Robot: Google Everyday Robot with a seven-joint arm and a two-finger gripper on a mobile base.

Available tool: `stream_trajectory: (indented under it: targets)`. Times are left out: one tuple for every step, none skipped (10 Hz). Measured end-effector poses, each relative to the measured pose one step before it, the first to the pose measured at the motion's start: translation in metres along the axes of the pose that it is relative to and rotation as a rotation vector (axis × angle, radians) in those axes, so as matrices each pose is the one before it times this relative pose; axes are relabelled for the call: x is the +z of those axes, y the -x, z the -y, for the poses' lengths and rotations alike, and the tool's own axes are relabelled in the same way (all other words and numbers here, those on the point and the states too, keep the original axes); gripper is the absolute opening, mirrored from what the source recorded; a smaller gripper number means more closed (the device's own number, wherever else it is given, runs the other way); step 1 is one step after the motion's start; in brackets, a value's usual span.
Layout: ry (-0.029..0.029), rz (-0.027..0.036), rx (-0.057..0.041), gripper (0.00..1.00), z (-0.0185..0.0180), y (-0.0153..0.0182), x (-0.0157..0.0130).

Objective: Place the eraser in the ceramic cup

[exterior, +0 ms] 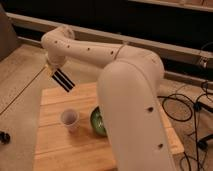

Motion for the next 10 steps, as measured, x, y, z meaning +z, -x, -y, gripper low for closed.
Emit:
stream_trajectory:
  targets:
    - [0.00838,0.00616,0.026,0.0,-0.01653,-0.02104,-0.00723]
    - [0.00177,0.00029,0.00278,0.0,-0.00307,-0.0033,-0.00086]
    - [0.00028,0.00034,-0.00293,0.0,-0.00185,0.00002,0.00027]
    - [0.0033,0.00018,-0.00019,0.0,-0.00197,0.00086,0.00013]
    - [-0.00032,0.00011,-0.00103,0.0,-0.0002,0.00068,0.00002]
    - [0.00476,0.00273,-0.03198,0.0,-0.00925,0.00544,-0.00063]
    - [0.01421,-0.00073,-0.03353,0.0,-0.01741,0.00416,0.00046]
    - [0.00655,-0.00422,-0.02286,0.0,-0.01277,-0.00056,-0.00117]
    - [-0.00366,-0.00326,-0.00093,0.0,-0.00475,-0.00327,-0.00254]
    - [-0.00619,-0.00037,0.01148,0.0,-0.00462,-0.00653,-0.00535]
